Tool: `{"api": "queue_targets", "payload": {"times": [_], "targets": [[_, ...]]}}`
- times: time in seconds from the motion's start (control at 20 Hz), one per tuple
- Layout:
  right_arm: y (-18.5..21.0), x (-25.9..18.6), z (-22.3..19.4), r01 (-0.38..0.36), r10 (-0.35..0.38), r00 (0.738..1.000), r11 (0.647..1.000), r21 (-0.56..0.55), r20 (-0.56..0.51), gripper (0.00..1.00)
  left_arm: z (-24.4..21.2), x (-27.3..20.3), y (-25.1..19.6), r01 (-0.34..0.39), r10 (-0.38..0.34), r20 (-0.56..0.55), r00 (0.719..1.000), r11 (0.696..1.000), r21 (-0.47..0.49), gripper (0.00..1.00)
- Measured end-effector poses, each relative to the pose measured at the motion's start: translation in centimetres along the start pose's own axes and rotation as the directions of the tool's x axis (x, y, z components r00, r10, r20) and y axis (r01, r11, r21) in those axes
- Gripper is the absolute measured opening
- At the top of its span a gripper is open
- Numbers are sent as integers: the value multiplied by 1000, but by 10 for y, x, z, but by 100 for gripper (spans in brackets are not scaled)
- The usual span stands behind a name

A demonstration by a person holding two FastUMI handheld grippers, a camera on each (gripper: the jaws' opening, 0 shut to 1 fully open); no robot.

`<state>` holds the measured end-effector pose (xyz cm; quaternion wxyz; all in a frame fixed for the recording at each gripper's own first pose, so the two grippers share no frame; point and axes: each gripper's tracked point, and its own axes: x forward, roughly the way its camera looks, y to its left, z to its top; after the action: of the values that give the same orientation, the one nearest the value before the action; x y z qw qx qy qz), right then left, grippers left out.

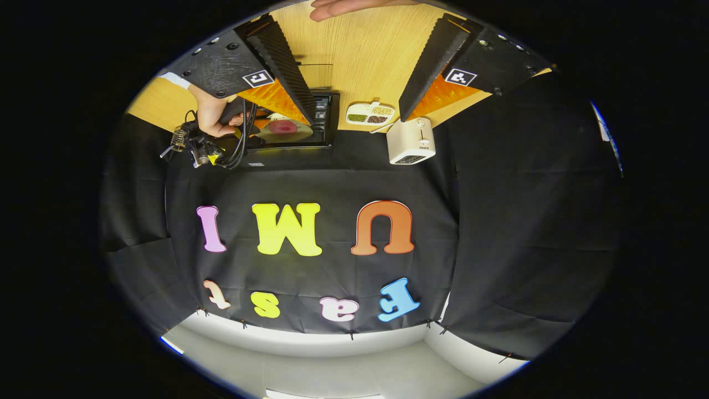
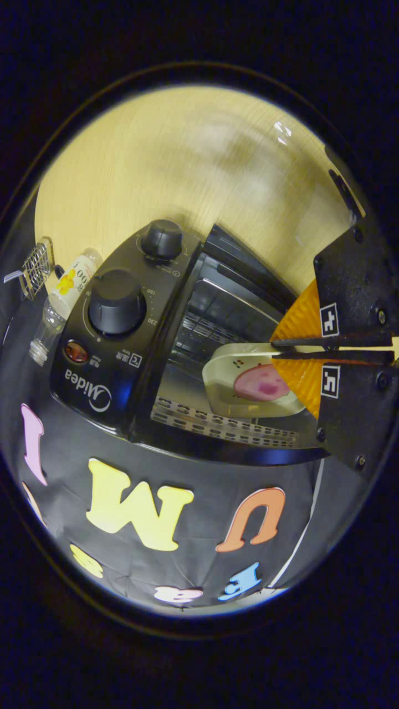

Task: Open the electric oven with the left hand, put the food in, and close the electric oven.

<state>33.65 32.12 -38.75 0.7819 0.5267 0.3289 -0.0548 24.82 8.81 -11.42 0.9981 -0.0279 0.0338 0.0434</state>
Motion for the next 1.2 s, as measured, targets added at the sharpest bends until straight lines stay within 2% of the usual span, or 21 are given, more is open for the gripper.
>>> {"api": "queue_targets", "payload": {"times": [0.05,0.1,0.2,0.25,0.35,0.5,0.55,0.65,0.75,0.8,0.9,0.95,1.0,1.05,1.1,1.15,1.2], "targets": [[-3,4,1,6,-6,1000,1000,1,17,2,-3,1,2,-7,7,-5,1000,1000,-1,96],[-3,11,0,4,-4,1000,1000,-3,17,6,-4,2,4,-14,14,-8,1000,1000,-2,96],[-3,22,-1,-12,12,1000,1000,3,16,2,-5,4,4,-15,15,-8,1000,1000,-3,96],[-2,27,-1,-35,35,999,999,12,13,5,-6,5,4,-14,14,-9,1000,1000,-4,96],[0,35,-1,-68,67,998,997,32,12,6,-9,6,1,-5,5,-15,1000,1000,-3,96],[-8,41,3,-60,60,998,998,-3,28,6,-11,9,1,-15,15,-14,1000,1000,6,96],[-8,42,3,-70,70,997,998,-5,32,3,-10,9,4,-34,34,-8,999,999,7,96],[-8,41,3,-74,75,996,996,-41,40,9,-8,9,3,-33,33,-3,999,999,6,96],[-8,39,1,-72,76,996,994,-76,49,11,-7,7,0,-17,17,-7,1000,1000,-3,96],[-9,36,0,-75,80,996,994,-85,49,7,-5,5,1,-16,16,-6,1000,1000,-2,96],[-7,29,-5,-109,113,993,990,-94,42,14,-3,2,3,-23,23,-2,1000,1000,5,95],[-6,25,-7,-122,126,991,987,-104,34,10,-3,0,1,-22,22,-5,1000,1000,6,95],[-8,21,-7,-130,135,990,984,-119,29,14,-5,-2,0,-19,19,-11,1000,1000,6,96],[-9,18,-8,-135,141,989,981,-139,33,22,-5,-3,-1,-17,17,-16,1000,1000,6,96],[-9,9,-9,-144,152,988,975,-169,36,35,-5,-5,-1,-17,17,-19,1000,1000,6,96],[-10,1,-10,-145,158,986,969,-202,46,40,-4,-6,-1,-17,18,-20,1000,1000,7,96],[-11,-7,-11,-149,168,984,960,-238,58,34,-5,-8,-3,-15,15,-23,1000,1000,8,96]]}}
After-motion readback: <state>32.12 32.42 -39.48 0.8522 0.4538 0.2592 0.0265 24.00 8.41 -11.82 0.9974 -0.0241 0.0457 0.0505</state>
